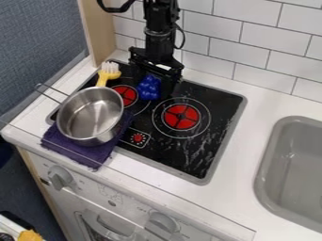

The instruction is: Move the blue object to the bottom right of the stove

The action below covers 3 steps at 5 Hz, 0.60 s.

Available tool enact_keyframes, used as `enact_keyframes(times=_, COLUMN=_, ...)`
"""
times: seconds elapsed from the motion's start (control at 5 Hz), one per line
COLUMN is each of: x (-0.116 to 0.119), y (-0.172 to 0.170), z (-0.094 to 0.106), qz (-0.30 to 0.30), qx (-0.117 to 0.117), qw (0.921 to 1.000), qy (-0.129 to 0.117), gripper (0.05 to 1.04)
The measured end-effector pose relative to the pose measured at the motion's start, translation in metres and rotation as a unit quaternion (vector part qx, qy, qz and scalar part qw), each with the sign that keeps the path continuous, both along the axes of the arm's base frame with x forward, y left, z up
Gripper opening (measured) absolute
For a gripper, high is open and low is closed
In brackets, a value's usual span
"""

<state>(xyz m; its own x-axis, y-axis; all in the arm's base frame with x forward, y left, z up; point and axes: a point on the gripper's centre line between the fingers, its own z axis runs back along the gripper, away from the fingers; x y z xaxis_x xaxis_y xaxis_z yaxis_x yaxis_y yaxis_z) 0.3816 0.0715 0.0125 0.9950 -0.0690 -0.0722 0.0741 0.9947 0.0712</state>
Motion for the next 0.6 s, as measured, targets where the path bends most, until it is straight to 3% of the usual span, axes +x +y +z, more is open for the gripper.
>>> enact_keyframes(times=0.2, x=-0.002, y=-0.002, z=0.000, qz=-0.007, qx=0.002, qw=0.9999, qy=-0.009, gripper=0.795)
enact_keyframes(times=0.4, x=0.000, y=-0.007, z=0.007, qz=-0.005, qx=-0.012, qw=0.9996, qy=-0.025, gripper=0.794)
enact_keyframes(times=0.6, x=0.004, y=-0.006, z=0.050, qz=0.008, qx=-0.026, qw=0.9953, qy=-0.093, gripper=0.794)
